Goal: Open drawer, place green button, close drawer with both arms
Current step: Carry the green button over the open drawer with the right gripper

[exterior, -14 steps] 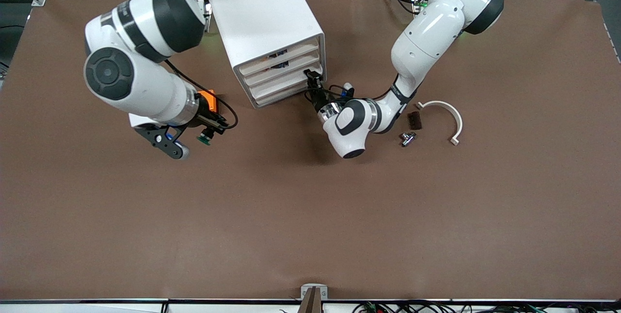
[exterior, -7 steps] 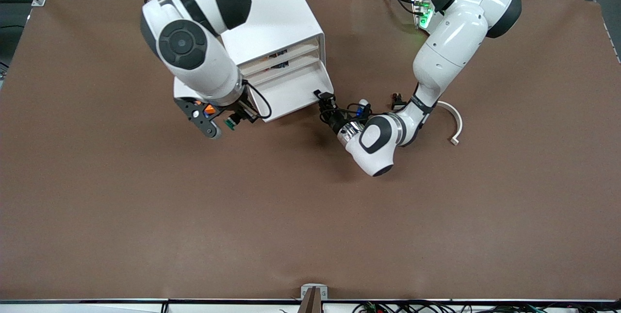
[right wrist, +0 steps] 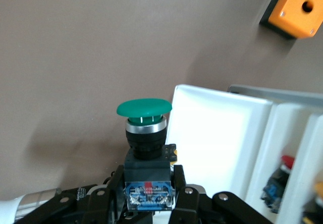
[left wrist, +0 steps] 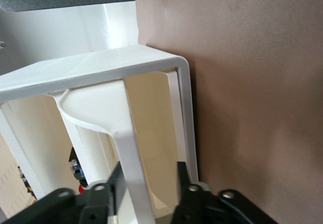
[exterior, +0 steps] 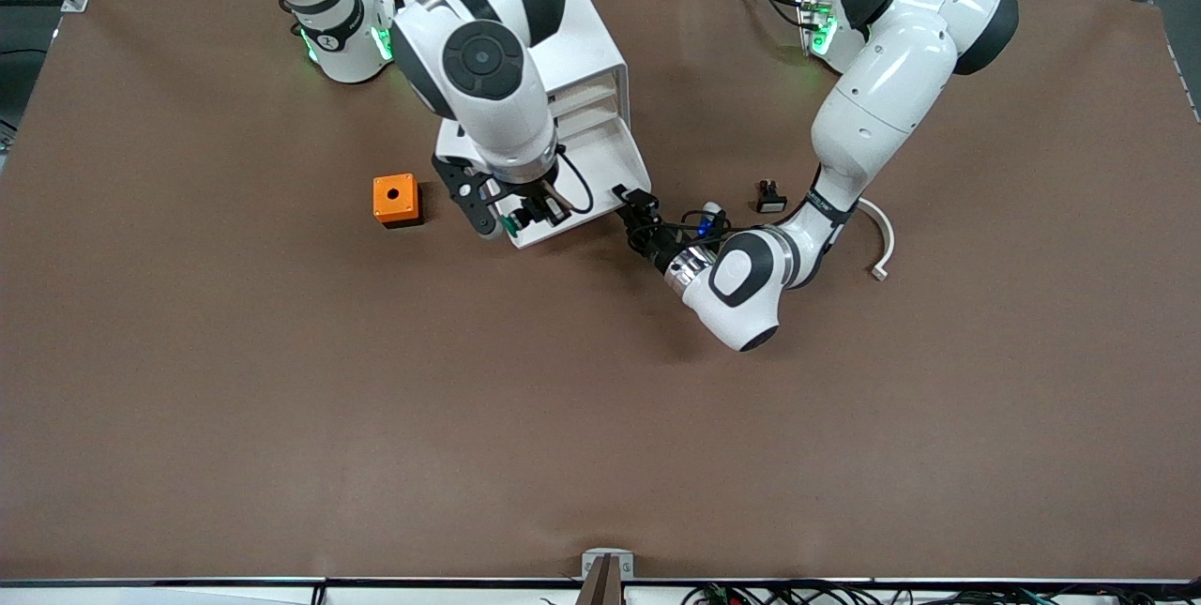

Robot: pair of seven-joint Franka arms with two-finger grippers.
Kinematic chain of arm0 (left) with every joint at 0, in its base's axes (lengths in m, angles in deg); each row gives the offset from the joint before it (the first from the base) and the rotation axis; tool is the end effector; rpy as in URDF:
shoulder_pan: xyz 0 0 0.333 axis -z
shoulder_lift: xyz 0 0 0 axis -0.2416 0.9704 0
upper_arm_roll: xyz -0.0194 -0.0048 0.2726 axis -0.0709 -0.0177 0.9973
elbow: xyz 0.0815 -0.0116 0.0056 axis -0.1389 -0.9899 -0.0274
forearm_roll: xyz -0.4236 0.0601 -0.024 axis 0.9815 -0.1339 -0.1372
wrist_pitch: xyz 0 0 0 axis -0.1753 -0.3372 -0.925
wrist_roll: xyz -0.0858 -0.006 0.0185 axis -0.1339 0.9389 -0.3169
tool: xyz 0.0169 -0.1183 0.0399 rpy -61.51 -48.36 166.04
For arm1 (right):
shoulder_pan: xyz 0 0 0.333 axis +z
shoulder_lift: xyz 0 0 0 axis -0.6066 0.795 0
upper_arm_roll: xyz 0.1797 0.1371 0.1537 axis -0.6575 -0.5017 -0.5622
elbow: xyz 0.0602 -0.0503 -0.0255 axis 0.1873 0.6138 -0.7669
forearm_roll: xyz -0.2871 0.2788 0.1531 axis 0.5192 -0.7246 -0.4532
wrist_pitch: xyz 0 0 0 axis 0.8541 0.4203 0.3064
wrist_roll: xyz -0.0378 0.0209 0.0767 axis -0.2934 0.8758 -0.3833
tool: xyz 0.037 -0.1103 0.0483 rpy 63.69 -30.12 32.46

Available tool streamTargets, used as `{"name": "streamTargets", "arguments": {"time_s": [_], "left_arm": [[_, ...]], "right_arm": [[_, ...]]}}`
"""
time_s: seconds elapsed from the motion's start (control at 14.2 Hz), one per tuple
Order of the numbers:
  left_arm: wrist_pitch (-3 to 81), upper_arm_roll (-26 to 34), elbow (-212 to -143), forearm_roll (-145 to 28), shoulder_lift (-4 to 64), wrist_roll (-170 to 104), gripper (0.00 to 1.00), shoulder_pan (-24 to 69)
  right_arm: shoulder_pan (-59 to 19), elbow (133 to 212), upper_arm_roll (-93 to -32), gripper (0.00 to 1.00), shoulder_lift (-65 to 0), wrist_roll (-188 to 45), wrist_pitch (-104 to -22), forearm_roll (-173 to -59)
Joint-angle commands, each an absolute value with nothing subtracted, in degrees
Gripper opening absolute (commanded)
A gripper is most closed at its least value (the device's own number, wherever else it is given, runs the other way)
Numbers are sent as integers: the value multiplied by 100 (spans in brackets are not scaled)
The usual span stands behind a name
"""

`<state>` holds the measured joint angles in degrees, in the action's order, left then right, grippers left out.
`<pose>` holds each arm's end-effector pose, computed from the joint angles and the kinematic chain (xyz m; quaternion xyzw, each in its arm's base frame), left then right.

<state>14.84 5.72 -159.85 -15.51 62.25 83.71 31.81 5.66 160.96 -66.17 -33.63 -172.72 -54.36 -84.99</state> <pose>0.4797 -0.4251 0.0635 -0.4080 -0.6734 0.5719 0.2301 0.5091 0.4598 0.3652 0.8792 -0.4742 -0.0454 0.0071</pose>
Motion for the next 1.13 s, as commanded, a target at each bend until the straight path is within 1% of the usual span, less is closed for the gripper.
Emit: {"name": "streamTargets", "arguments": {"time_s": [0.0, 0.42, 0.56, 0.77, 0.99, 1.06], "left_arm": [[1550, 567, -15813, -1436, 6255, 8243, 100, 3112], [1550, 550, -15408, -1454, 6211, 6496, 100, 3059], [1515, 585, -15311, -1515, 6211, 6108, 100, 3051], [1488, 847, -15144, -1524, 6211, 5484, 100, 3068], [1488, 972, -15038, -1865, 6150, 4782, 100, 3129], [1515, 945, -15038, -2102, 6036, 4431, 100, 3164]], "right_arm": [[897, 16575, -6573, 0, -3453, -17735, -5864, -8298], [1372, 17569, -6573, 0, -3409, -18492, -7103, -8113], [1468, 17728, -6564, 0, -3356, -18527, -7280, -8095], [1548, 17921, -6564, 0, -3269, -18693, -7587, -8034], [1627, 17948, -6564, 1, -3093, -19063, -7728, -7823], [1636, 17948, -6573, 17, -3057, -19063, -7729, -7823]]}}
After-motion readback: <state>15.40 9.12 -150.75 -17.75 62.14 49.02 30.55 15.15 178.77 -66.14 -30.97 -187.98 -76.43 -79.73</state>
